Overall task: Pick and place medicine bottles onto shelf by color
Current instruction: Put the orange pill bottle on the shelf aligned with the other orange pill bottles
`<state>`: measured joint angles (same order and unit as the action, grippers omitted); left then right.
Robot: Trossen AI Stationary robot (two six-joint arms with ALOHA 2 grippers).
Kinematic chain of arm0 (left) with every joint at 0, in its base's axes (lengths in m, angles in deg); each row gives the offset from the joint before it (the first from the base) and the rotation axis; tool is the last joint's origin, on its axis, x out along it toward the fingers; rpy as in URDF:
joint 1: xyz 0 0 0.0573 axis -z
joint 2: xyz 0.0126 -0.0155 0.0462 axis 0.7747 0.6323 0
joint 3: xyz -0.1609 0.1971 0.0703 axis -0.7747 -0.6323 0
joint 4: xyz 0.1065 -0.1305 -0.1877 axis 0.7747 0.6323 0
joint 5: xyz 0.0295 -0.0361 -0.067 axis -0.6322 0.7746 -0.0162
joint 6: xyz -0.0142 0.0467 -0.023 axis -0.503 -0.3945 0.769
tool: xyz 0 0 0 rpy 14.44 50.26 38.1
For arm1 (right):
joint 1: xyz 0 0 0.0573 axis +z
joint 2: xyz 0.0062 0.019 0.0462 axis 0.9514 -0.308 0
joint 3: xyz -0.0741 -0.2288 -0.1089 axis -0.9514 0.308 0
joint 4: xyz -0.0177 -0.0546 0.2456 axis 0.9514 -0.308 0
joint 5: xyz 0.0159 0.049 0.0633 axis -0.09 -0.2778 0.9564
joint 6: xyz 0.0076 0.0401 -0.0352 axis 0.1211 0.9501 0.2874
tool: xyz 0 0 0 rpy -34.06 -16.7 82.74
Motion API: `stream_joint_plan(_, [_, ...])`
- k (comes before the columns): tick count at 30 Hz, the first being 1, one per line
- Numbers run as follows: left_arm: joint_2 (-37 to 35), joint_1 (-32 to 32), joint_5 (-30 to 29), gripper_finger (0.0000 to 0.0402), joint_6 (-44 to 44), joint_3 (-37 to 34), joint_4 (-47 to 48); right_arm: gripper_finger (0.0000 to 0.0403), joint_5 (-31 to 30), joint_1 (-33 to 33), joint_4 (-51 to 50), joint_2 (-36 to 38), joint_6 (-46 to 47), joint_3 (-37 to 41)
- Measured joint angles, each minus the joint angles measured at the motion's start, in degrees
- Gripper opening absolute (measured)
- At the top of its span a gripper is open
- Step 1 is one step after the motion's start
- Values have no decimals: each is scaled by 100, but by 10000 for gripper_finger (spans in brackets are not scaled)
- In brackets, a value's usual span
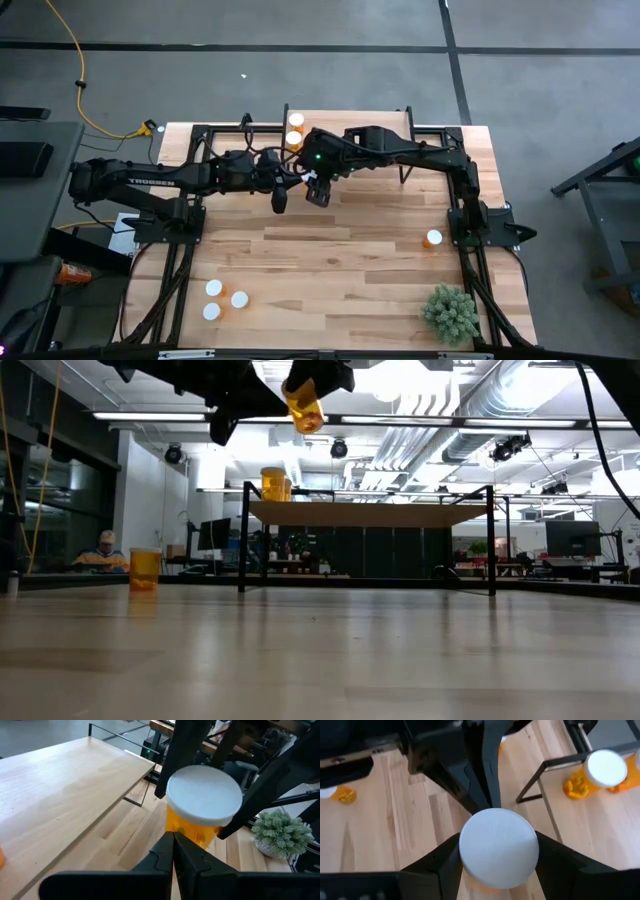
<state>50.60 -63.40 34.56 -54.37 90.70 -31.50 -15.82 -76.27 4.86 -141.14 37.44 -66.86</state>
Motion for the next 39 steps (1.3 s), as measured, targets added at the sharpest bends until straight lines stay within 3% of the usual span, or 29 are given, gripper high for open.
stream_joint_plan(4, [-213, -35, 30, 0, -348, -3, 607, 197, -396, -29, 56, 30, -272, 0])
stream_joint_plan(10, [-1334, -427, -174, 0, -477, 0, 1650, 197, -742, -400, 24, 214, -550, -4])
stream_joint_plan(15, [-2441, -533, -468, 0, -533, 0, 1915, 197, -366, -989, 672, 214, -829, 108])
stream_joint_plan(23, [-3901, -533, -601, 0, -655, 0, 1909, 197, 548, -1973, 2481, 216, -953, 1115])
stream_joint_plan(31, [-4401, -533, -622, 0, -797, 0, 1912, 197, 392, -2626, 4153, 210, -818, 2079])
stream_joint_plan(39, [-4387, -535, -1087, 0, -689, -33, 1956, 197, 1239, -2892, 5036, 160, -804, 2663])
